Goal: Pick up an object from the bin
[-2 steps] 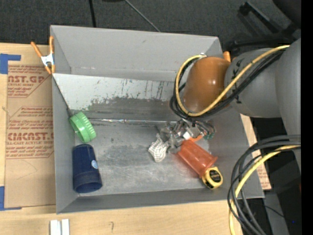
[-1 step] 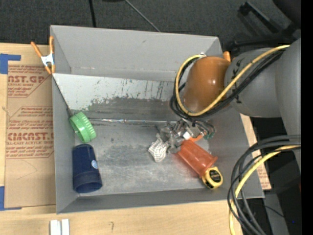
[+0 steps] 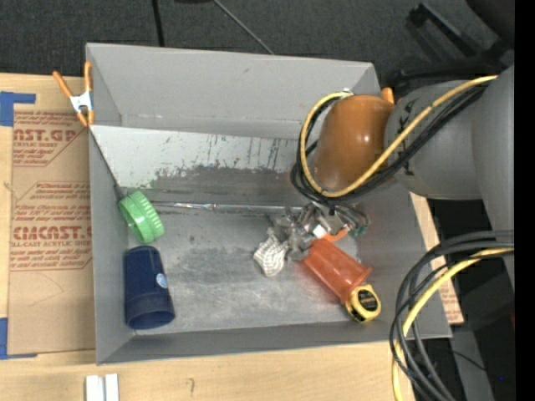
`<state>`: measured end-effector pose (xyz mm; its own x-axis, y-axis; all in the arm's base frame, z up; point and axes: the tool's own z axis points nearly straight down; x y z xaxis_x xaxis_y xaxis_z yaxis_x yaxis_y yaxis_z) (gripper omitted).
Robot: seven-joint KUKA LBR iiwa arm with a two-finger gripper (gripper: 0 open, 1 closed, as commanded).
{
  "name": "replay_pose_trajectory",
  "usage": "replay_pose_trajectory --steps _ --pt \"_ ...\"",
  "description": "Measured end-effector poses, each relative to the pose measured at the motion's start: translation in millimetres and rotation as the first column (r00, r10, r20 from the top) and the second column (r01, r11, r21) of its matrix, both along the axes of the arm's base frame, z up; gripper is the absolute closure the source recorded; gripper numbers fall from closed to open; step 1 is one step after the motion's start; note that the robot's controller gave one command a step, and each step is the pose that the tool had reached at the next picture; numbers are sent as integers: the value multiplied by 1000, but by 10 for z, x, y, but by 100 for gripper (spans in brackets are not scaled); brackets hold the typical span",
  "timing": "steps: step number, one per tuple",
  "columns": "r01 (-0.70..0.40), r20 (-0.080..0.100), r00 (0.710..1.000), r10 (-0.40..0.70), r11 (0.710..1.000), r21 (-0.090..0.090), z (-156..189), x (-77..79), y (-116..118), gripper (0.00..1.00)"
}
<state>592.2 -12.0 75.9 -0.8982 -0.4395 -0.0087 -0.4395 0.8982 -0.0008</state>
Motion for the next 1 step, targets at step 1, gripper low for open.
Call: replay_pose_trajectory --steps 1 --pt "0 -5 1000 0 1000 -1 105 -9 1 100"
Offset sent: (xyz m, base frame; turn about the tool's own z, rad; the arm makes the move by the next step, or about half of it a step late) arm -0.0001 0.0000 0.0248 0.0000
